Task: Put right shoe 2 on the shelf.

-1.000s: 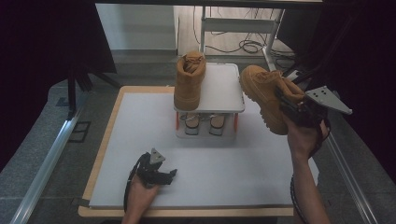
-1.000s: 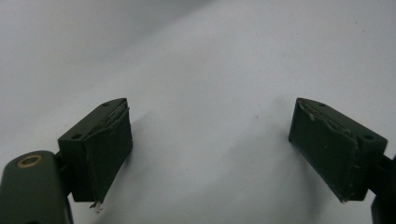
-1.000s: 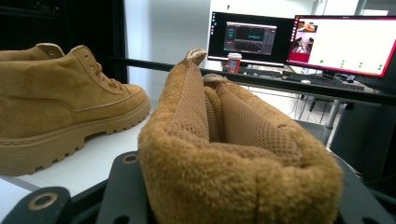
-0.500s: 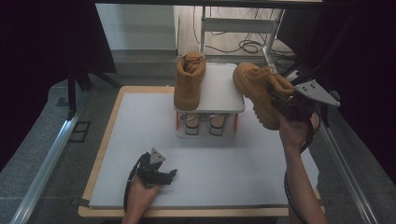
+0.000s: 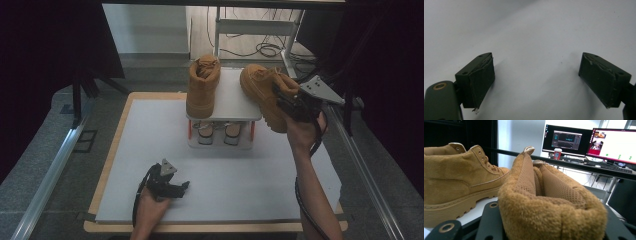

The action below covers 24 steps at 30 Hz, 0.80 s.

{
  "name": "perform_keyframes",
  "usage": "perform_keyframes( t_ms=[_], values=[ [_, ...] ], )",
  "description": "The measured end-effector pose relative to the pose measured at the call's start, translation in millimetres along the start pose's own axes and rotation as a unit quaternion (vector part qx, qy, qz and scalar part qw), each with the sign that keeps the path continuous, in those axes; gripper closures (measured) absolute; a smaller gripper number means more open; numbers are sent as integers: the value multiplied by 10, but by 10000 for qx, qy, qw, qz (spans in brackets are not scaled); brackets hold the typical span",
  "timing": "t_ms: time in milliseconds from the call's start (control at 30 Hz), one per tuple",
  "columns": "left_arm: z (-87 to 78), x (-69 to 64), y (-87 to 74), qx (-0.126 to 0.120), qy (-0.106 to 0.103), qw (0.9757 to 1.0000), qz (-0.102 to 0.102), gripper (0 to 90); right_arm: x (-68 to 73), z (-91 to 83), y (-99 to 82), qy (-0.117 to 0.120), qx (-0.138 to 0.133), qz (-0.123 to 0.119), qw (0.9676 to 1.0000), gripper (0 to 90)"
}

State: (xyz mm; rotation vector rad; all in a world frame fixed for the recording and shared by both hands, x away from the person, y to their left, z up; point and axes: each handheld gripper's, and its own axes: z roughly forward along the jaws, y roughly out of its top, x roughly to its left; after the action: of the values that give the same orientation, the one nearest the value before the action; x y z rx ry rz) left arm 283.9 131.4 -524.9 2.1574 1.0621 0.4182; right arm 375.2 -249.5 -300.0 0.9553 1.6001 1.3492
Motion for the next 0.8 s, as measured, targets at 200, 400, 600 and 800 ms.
perform_keyframes(
  t_ms=[200,400,600,800],
  values=[
    [0,0,0,0,0,10000,-2,132,62,139,5,5,26,-22,10000,528],
    [-1,0,0,0,-5,10000,2,133,124,261,-12,36,29,-47,10000,528],
    [-3,2,0,16,-5,10000,21,133,168,371,-30,54,56,-36,10000,528],
    [-3,2,0,14,-5,10000,22,134,196,456,-23,67,56,-37,10000,526]
  ],
)
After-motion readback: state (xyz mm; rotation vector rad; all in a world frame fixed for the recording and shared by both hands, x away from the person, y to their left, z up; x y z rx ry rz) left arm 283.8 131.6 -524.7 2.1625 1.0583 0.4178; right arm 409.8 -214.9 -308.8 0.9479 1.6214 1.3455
